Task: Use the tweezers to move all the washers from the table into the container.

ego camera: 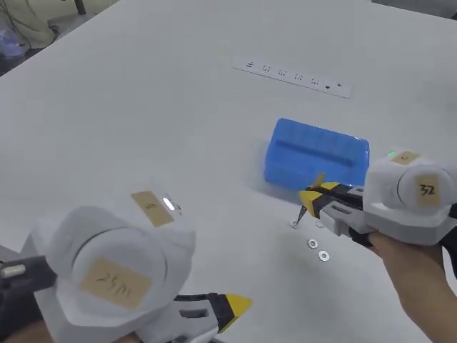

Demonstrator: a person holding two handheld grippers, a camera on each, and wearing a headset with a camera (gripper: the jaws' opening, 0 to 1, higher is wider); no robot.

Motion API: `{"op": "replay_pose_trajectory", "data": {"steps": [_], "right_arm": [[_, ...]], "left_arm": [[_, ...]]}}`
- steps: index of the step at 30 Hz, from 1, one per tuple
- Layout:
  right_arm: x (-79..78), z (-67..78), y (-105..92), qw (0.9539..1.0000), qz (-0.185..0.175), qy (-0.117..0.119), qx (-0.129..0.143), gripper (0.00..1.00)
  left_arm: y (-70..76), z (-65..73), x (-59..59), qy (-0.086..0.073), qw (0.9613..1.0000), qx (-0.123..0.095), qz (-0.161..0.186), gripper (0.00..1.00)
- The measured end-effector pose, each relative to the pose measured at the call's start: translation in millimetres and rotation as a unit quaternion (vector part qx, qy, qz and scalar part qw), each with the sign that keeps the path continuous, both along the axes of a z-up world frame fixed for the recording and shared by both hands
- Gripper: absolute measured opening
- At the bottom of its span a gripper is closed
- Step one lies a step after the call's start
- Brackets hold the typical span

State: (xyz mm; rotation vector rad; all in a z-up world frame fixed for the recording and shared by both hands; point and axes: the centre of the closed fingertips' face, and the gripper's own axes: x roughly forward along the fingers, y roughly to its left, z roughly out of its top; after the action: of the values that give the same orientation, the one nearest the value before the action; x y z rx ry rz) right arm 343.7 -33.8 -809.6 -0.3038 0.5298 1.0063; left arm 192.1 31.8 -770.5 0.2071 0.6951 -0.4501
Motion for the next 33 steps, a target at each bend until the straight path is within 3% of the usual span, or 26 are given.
{"op": "replay_pose_trajectory", "data": {"steps": [6,21,33], "right_arm": [[0.1,-2.4,2.2,0.9999,-0.002,0.011,0.010,0.03],[-5.1,-4.1,0.6,0.9998,0.013,-0.012,-0.009,0.03],[-3.3,-5.8,-2.3,0.9992,0.005,-0.027,-0.030,0.03]], "left_arm": [[0.4,-0.7,0.7,0.001,1.0000,0.003,-0.003,0.79],[-0.4,-3.3,1.4,0.005,1.0000,0.005,-0.005,0.78],[2.2,-2.9,-0.2,0.003,1.0000,0.009,-0.002,0.78]]}}
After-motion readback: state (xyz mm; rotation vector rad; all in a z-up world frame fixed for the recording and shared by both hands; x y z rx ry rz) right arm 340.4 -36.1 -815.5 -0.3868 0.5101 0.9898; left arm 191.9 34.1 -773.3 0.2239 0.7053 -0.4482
